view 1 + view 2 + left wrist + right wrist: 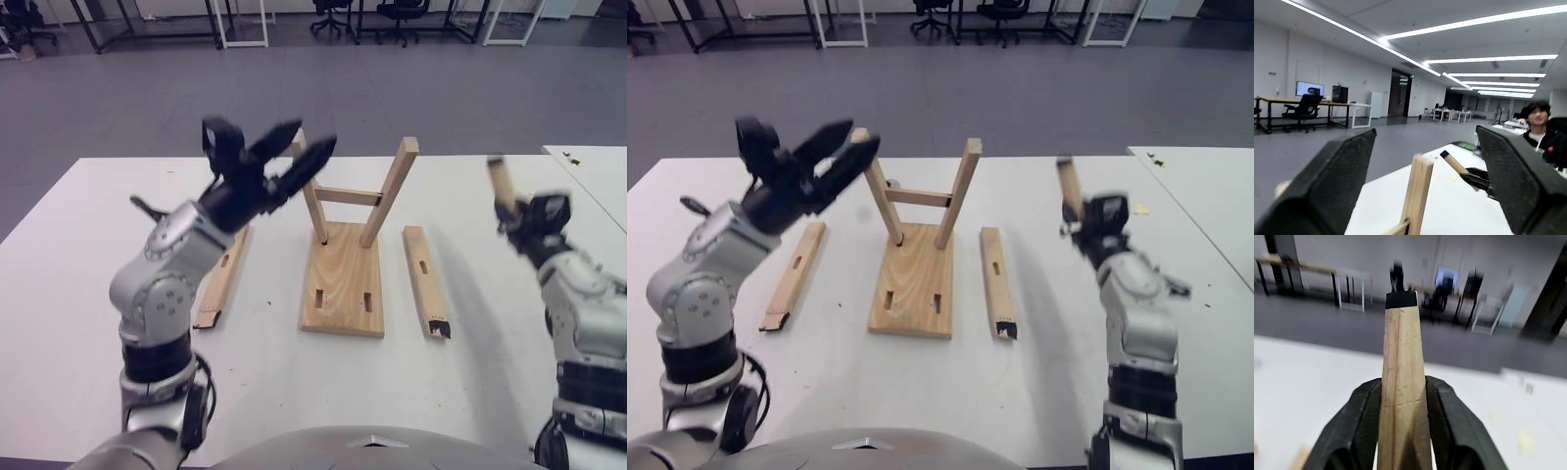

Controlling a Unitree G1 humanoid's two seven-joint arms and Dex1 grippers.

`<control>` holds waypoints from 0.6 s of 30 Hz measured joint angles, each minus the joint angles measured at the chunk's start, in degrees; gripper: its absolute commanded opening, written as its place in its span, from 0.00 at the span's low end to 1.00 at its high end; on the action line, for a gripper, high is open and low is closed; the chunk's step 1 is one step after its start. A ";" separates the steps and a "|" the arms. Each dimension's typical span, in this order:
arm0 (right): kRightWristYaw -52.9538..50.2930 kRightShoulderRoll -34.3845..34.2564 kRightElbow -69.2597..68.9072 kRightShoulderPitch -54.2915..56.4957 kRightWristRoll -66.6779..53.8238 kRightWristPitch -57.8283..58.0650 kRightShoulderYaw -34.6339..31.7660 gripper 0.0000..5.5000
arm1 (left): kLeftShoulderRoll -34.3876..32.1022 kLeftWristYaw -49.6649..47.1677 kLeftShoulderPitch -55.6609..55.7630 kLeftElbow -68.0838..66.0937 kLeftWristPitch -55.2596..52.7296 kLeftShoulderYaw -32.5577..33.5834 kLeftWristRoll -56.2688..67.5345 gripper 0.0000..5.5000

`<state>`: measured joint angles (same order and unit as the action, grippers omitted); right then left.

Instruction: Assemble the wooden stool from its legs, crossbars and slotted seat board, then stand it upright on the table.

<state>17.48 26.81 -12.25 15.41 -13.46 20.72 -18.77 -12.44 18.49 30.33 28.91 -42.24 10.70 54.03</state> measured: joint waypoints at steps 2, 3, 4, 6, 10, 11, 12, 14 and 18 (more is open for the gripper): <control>1.31 -0.18 -10.32 10.66 -0.69 -1.33 6.33 0.24 | 3.93 -6.95 10.40 -8.09 -2.47 2.42 9.03 0.69; 3.12 -0.94 -13.95 13.75 -0.92 -1.47 11.26 0.24 | 5.96 -9.33 13.06 -11.71 -2.89 2.71 11.54 0.69; 4.65 -1.80 -16.39 15.13 -1.16 -1.13 15.40 0.24 | 7.37 -11.09 14.78 -14.65 -3.49 2.98 13.57 0.69; 6.19 -2.70 -18.62 15.60 -2.74 0.69 19.47 0.24 | 8.28 -13.06 16.87 -17.61 -3.72 3.62 17.22 0.69; 7.65 -2.63 -19.86 15.58 -3.33 1.53 20.56 0.24 | 8.31 -14.99 18.61 -16.90 -3.69 4.67 22.77 0.60; 8.21 -2.56 -19.88 15.55 -3.38 1.52 20.75 0.24 | 8.17 -15.17 18.60 -16.37 -3.63 4.66 23.06 0.58; 8.28 -2.52 -19.87 15.53 -3.40 1.52 20.77 0.24 | 7.89 -15.27 18.53 -15.62 -3.61 4.61 23.64 0.54; 8.36 -2.52 -19.85 15.51 -3.59 1.48 20.76 0.24 | 7.27 -15.19 17.73 -14.12 -3.60 4.03 24.16 0.48; 8.72 -2.51 -19.79 15.52 -3.57 1.24 20.76 0.24 | 6.76 -15.07 15.22 -13.22 -3.52 2.80 23.90 0.35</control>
<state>26.20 24.29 -32.03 30.93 -17.03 21.96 1.99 -5.68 3.42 45.55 15.69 -45.76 13.50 77.93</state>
